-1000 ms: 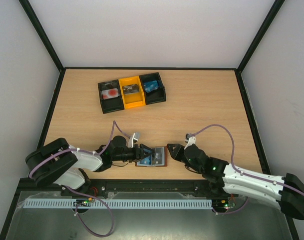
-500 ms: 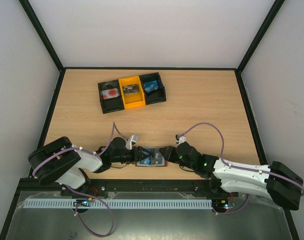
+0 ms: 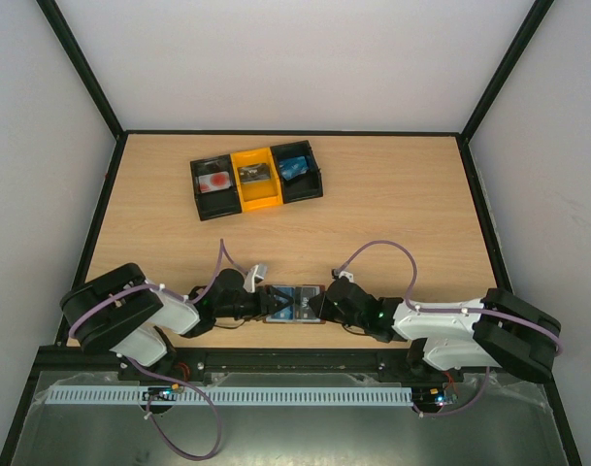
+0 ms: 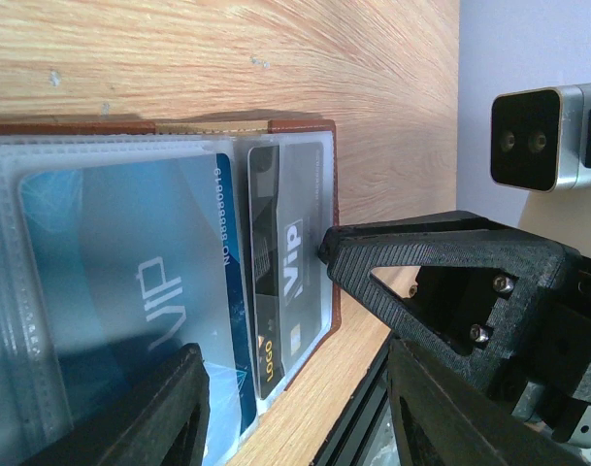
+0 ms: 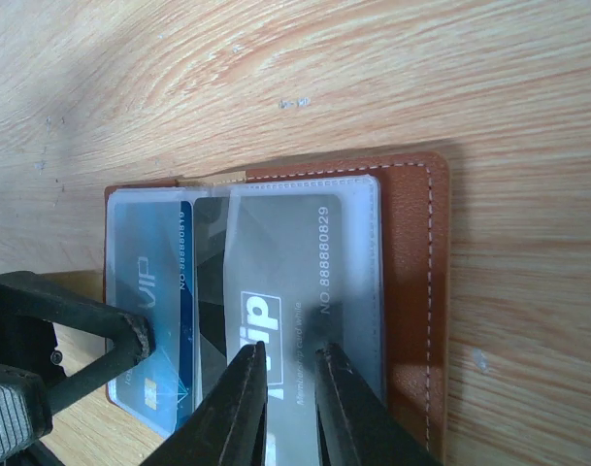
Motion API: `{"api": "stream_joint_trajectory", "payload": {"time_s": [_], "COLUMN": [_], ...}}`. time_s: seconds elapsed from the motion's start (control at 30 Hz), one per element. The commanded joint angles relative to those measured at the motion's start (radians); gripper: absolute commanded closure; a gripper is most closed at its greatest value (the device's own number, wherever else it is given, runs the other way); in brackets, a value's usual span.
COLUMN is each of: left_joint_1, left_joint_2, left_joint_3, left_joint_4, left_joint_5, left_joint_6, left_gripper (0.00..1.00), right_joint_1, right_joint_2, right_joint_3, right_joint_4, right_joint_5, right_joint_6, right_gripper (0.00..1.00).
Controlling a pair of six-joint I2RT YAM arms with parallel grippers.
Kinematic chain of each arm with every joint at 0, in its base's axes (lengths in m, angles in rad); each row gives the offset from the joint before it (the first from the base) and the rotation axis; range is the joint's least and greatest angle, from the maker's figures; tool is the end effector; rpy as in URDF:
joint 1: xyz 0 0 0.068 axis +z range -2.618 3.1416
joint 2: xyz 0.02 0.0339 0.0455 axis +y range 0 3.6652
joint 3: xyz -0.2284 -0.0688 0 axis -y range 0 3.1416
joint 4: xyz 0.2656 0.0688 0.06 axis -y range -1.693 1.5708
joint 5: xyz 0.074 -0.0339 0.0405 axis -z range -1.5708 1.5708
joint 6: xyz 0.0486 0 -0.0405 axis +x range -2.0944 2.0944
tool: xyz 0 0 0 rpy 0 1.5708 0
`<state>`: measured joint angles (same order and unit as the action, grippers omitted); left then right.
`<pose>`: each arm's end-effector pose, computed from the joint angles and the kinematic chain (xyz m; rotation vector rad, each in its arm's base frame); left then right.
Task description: Take the credit cards out of the card holder
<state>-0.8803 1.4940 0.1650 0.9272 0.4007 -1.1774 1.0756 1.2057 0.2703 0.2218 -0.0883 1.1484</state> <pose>0.1342 -0.1922 0.0513 -0.0358 2.3867 -1.5887 0.1088 0.2105 0.0686 0.0424 2.6138 1.1219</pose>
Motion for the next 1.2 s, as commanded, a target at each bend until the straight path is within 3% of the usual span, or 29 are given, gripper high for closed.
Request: {"api": "stream_joint_trajectory", "payload": {"time_s": [0.0,0.2,0.43,1.17], "left_joint_1": [0.007,0.005,-0.006,-0.019], "left_joint_2": [-0.006,-0.017,0.002,0.175], "left_joint_3": [-0.006,0.019,0.07,0.078], "left_joint_4": [-0.055,-0.091,-0.15,0.05], "left_joint_5": [-0.042,-0.057,-0.114,-0.072], "left_joint_6": [0.035,0.046,0.069,0.007], "left_gripper": [0.47,0.51,0.57,0.69], "right_joint_1": [0.006,0.006,0.006,0.006], "right_joint_2": [0.026,-0.012,0.04,0.093], "right_joint_3": [-0.024,-0.028,-0.085,-0.139], "right_joint_4": [-0.081,-0.107,0.037,0.145], "right_joint_5": [0.056,0.105,0.06,0.044], "right_joint_6": [0.002,-0.005,0.002,0.008], "right_gripper": [0.84,0.84,0.85,0.96]}}
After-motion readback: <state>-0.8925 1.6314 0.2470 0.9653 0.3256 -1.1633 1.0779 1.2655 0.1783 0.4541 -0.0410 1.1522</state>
